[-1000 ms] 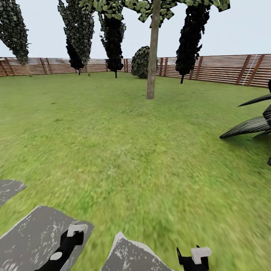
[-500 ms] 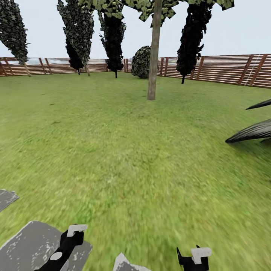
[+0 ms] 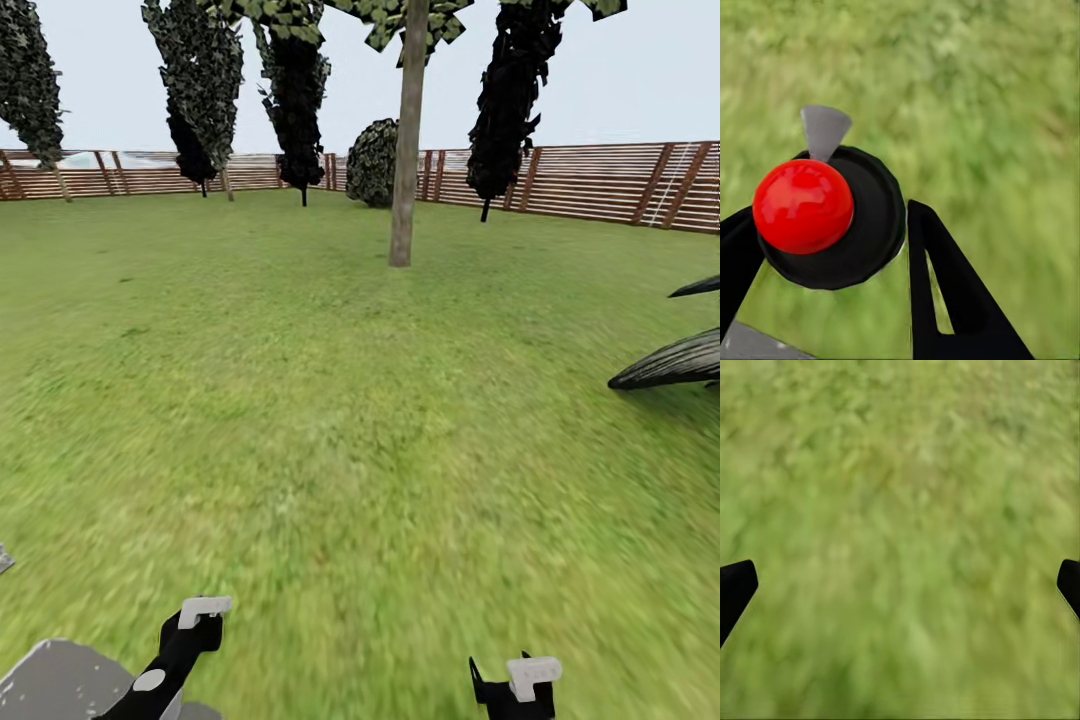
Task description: In the garden, pick up the pesticide atomizer on the floor and spray pesticide onto both trees until each tree trunk is fully covered.
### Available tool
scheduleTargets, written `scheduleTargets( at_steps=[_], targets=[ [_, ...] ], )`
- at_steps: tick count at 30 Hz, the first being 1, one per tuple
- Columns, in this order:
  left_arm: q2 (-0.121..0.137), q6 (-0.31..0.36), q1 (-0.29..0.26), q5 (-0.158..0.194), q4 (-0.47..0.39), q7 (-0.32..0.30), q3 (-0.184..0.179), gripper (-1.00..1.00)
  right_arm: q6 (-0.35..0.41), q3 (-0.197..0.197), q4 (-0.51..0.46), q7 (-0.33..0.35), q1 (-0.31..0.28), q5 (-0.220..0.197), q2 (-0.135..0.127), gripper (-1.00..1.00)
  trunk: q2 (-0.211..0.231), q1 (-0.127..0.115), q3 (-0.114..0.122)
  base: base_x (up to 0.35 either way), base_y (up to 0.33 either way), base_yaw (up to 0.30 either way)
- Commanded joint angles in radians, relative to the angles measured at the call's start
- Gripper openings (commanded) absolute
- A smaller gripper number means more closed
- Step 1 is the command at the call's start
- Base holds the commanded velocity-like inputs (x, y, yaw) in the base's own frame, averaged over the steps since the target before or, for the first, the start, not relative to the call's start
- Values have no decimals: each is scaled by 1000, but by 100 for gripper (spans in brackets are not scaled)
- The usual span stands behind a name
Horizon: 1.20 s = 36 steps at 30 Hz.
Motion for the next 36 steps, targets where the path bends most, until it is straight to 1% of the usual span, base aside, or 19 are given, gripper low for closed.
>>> scheduleTargets(
  at_steps=[1,7,36],
  targets=[
    [0,0,0,0,0,1,0,-100,0,0,0,0,0,0,0,100,0,0,-1,337,0,-74],
    [1,1,0,1,0,1,0,-100,0,0,1,-1,0,0,0,100,0,0,-5,337,0,-15],
    [0,0,0,1,0,1,0,-100,0,-1,2,-2,0,1,0,100,0,0,-5,337,0,0]
  ],
)
